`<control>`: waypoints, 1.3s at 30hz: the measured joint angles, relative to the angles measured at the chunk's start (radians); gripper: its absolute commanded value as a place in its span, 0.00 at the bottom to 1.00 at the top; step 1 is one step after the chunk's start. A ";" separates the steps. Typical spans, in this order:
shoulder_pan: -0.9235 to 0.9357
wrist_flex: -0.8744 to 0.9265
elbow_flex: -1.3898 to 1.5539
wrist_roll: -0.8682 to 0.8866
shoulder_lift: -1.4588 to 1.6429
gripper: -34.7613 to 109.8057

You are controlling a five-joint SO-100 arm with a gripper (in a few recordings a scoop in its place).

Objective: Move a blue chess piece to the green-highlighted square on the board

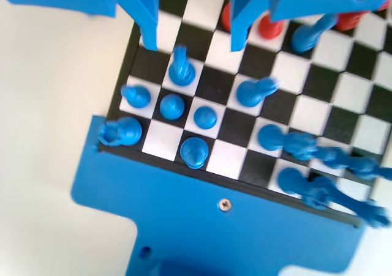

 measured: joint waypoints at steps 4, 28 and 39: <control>0.023 0.147 -0.114 0.003 0.058 0.25; 0.216 0.561 -0.091 -0.213 0.862 0.25; 0.249 0.445 0.285 -0.232 1.362 0.25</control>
